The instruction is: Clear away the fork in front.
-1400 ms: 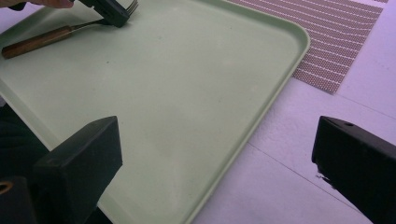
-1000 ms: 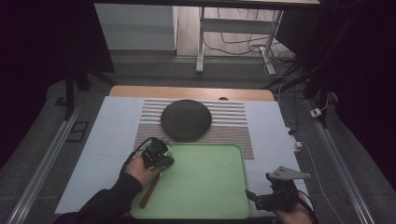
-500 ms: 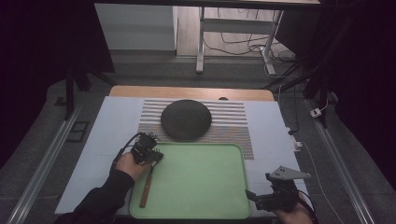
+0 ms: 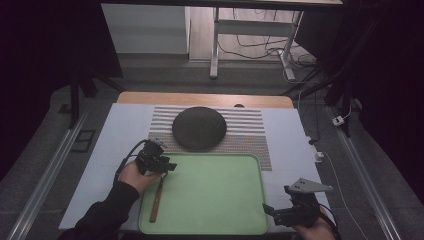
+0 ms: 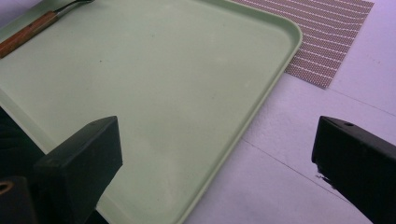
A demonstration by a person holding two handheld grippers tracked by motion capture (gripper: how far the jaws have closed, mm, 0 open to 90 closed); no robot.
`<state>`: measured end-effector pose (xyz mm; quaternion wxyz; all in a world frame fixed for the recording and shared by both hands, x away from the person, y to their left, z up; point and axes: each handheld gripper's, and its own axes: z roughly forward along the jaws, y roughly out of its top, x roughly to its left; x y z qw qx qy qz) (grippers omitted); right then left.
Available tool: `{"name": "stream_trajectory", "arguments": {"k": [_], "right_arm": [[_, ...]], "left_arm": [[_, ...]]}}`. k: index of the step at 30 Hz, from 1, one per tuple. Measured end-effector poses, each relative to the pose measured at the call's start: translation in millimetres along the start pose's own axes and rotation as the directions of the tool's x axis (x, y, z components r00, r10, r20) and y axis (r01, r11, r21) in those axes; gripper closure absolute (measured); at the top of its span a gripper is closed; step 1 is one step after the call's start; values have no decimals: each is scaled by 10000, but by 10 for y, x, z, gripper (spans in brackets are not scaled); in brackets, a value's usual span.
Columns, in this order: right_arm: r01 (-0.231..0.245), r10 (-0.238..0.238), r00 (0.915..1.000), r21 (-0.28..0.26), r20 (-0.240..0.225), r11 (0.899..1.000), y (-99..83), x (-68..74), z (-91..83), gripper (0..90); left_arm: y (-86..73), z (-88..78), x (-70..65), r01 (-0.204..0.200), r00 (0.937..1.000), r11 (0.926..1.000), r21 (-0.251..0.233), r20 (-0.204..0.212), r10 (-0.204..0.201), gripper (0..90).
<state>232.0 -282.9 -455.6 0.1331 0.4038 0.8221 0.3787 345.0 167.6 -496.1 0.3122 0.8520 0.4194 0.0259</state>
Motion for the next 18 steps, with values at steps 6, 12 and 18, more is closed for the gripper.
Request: {"name": "stream_trajectory", "arguments": {"k": [6,12,18], "right_arm": [[11,-11,10000,14,12,10000,1,3,1,18],[5,-5,10000,33,37,10000,2,3,1,18],[0,0,10000,19,20,10000,2,4,1,18]], "left_arm": [[-72,-205,-36,-333,9974,9950,-946,598,391,281],[-210,-459,-95,-420,9967,9873,-1534,625,521,160],[-435,-630,-107,-153,9947,9831,-1823,976,336,110]]}}
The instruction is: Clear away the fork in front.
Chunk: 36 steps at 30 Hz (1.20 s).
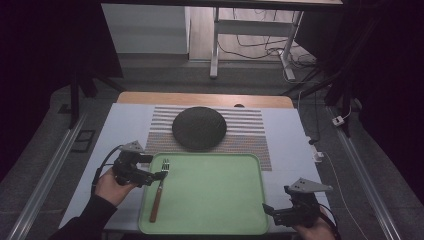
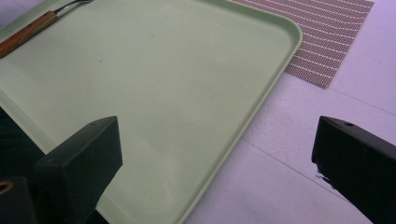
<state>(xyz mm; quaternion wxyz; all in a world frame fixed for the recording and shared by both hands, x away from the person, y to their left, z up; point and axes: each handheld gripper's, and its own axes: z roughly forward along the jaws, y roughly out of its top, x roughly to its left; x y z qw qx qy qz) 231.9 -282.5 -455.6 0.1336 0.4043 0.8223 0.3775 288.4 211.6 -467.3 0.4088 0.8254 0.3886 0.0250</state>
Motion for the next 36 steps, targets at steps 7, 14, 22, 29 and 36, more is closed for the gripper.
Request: {"name": "stream_trajectory", "arguments": {"k": [7,14,22,29,36], "right_arm": [[-11,11,10000,5,-5,10000,-1,-1,-2,18],[-9,9,10000,37,15,10000,0,3,1,18],[-17,17,10000,41,25,10000,1,3,2,18],[8,-8,10000,49,15,10000,2,6,0,18],[21,-21,10000,73,18,10000,2,7,3,18]], "left_arm": [[-241,-221,-74,132,9997,9985,-537,199,-122,54],[-483,-442,-148,231,9995,9931,-1153,228,-206,0],[-766,-662,-145,599,9980,9888,-1366,-132,-623,0],[-960,-795,-142,934,9940,9853,-1433,-436,-1005,0],[-984,-813,-149,1147,9899,9868,-1143,-705,-1232,0]]}}
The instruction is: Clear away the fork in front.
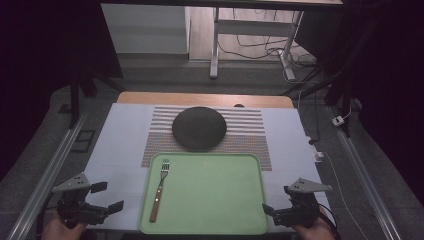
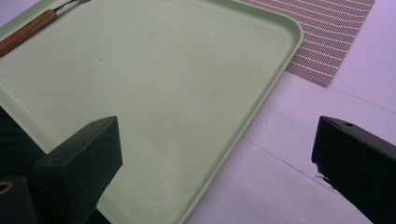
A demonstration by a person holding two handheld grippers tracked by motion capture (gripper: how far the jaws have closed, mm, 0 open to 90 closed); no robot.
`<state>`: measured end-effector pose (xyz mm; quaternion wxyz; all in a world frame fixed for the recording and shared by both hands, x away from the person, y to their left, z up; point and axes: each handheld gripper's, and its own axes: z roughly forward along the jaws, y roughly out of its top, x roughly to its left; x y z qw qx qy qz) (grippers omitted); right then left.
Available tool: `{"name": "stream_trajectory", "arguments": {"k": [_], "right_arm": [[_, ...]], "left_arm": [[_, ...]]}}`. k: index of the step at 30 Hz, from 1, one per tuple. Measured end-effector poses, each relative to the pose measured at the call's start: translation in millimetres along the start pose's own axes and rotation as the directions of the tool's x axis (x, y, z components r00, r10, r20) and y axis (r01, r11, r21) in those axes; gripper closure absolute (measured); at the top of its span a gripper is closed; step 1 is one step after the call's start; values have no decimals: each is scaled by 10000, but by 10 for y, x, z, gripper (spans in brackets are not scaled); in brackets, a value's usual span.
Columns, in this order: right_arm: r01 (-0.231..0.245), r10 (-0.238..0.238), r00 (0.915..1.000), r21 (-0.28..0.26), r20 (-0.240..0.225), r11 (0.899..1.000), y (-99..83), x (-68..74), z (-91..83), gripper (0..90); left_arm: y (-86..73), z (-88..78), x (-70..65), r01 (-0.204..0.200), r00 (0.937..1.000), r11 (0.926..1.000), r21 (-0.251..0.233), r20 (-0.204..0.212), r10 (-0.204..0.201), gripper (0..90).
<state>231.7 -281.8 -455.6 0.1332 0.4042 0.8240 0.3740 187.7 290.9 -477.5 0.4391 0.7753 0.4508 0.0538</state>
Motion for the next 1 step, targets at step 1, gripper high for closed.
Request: {"name": "stream_trajectory", "arguments": {"k": [1], "right_arm": [[23,-23,10000,10,11,10000,-2,-1,1,18]], "left_arm": [[6,5,3,16,10000,10000,29,19,-16,0]]}}
